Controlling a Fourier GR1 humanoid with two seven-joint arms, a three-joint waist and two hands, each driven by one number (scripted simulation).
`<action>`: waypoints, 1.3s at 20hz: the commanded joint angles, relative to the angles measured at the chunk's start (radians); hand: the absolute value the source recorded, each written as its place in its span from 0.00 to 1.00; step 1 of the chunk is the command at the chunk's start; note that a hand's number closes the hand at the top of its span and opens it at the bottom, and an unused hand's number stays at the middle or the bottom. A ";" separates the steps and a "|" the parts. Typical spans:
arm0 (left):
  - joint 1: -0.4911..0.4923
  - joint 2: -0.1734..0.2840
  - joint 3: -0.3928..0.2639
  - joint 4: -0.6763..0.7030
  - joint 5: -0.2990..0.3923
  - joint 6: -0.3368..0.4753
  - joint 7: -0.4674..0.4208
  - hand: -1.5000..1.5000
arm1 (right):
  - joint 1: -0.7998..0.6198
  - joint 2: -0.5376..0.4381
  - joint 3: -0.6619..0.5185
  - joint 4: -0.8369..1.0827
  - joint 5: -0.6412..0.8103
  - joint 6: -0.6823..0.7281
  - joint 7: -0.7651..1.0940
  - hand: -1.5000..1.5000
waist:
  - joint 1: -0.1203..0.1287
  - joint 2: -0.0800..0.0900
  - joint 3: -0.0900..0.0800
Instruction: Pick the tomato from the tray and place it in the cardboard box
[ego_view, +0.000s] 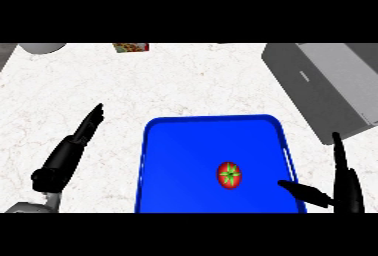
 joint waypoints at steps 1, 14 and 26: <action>-0.023 -0.041 -0.037 -0.013 0.007 -0.003 0.030 0.50 | 0.100 -0.033 0.108 0.048 0.275 -0.151 0.039 0.00 | 0.004 0.004 -0.005; -0.104 -0.085 -0.064 -0.025 0.002 0.012 0.121 0.50 | 0.265 0.036 0.280 -0.177 0.781 -0.025 0.498 0.00 | 0.032 0.004 -0.006; -0.184 -0.112 -0.075 0.018 -0.015 -0.003 0.155 0.50 | 0.118 0.421 0.479 -0.478 1.216 0.537 1.129 0.00 | 0.078 0.006 0.007</action>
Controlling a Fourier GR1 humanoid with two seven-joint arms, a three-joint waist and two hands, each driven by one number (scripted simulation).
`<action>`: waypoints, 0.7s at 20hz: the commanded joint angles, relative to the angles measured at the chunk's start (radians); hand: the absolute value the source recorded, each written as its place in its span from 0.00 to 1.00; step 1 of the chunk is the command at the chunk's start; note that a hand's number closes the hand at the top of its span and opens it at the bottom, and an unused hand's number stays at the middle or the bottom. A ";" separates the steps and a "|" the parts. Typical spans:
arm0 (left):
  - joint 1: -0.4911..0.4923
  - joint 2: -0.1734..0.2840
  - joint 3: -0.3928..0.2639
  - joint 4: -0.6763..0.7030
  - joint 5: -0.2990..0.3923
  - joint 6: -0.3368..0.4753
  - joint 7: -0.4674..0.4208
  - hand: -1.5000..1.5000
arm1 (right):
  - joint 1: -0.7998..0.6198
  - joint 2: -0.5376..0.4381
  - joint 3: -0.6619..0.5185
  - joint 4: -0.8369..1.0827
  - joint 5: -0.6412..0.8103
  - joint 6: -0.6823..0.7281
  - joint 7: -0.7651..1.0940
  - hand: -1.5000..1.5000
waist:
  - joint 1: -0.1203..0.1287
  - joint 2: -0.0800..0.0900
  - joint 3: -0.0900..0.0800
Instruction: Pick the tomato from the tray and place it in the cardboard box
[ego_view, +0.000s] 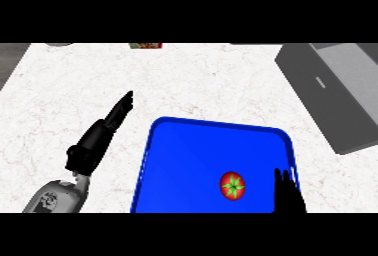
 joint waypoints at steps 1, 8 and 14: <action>-0.029 -0.011 0.004 0.027 0.004 -0.018 0.000 0.50 | -0.100 0.142 0.092 -0.094 0.152 0.228 0.269 0.00 | 0.012 0.001 0.006; 0.011 -0.031 0.006 0.027 0.008 -0.033 -0.020 0.50 | -0.255 0.148 0.118 -0.013 0.106 0.312 0.433 0.00 | 0.026 0.001 0.009; -0.044 -0.038 0.023 0.035 -0.018 -0.023 0.012 0.50 | -0.282 0.149 0.083 0.123 0.037 0.253 0.436 0.00 | 0.019 0.000 0.010</action>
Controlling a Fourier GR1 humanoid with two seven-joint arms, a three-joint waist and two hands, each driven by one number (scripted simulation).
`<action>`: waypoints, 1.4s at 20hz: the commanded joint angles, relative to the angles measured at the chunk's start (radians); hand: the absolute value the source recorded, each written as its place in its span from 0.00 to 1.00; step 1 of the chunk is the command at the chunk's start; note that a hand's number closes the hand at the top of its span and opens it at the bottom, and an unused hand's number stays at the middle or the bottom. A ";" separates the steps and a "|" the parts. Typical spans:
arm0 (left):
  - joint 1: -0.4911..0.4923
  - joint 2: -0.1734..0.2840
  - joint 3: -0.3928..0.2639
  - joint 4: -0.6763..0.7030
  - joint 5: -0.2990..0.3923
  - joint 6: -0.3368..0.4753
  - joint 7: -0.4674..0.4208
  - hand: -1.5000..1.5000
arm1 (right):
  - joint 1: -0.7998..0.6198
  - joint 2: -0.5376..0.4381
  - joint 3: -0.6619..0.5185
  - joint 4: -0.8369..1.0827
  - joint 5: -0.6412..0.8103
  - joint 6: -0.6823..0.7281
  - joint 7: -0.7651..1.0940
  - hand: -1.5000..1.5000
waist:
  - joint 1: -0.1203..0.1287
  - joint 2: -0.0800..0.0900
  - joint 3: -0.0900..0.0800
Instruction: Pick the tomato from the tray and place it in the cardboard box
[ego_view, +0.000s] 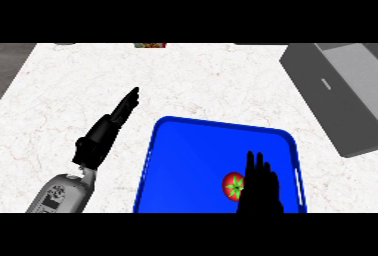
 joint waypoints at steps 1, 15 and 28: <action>-0.003 0.014 0.028 -0.020 0.029 -0.031 0.027 0.50 | -0.086 0.020 0.007 0.069 -0.026 -0.026 0.255 0.00 | 0.004 -0.001 0.001; -0.011 -0.045 0.023 0.008 -0.043 -0.006 0.024 0.50 | -0.101 0.021 -0.052 0.138 -0.078 -0.014 0.175 0.00 | -0.009 -0.003 0.001; 0.023 -0.065 0.039 -0.005 -0.050 -0.047 -0.002 0.50 | -0.082 0.021 -0.096 0.288 -0.134 -0.092 0.088 0.00 | -0.008 -0.003 0.001</action>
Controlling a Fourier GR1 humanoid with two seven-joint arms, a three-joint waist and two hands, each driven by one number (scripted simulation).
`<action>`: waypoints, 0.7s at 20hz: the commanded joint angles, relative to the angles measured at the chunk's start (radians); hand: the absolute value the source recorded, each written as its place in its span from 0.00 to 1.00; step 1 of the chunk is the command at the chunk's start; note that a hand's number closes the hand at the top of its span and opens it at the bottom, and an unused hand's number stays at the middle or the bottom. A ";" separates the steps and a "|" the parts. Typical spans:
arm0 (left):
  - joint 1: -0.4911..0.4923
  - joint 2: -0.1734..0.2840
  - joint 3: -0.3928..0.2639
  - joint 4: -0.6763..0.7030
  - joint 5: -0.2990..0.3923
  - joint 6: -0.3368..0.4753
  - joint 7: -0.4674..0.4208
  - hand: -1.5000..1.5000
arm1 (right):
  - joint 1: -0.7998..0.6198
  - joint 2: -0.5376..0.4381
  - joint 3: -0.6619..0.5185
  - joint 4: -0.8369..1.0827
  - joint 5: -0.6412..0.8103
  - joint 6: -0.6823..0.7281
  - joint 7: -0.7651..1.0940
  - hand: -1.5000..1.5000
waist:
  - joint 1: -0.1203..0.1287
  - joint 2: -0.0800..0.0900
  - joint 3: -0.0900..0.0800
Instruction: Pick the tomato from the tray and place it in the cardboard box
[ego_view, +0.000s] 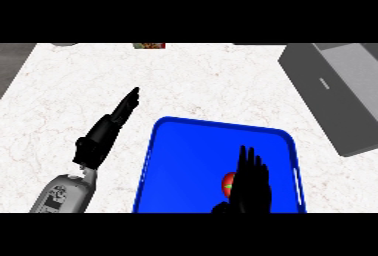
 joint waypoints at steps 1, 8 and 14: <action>-0.013 0.005 0.027 0.045 0.007 -0.030 -0.020 0.50 | 0.016 0.012 0.056 0.065 -0.008 -0.119 0.176 0.00 | -0.002 0.002 0.001; 0.061 0.033 0.026 -0.075 0.005 -0.053 0.010 0.50 | 0.008 0.012 -0.032 0.098 0.012 -0.069 0.152 0.00 | 0.009 -0.001 0.001; -0.038 -0.044 0.038 0.046 -0.039 -0.013 0.008 0.50 | -0.042 0.012 -0.053 0.129 -0.023 -0.035 0.113 1.00 | -0.003 0.003 0.001</action>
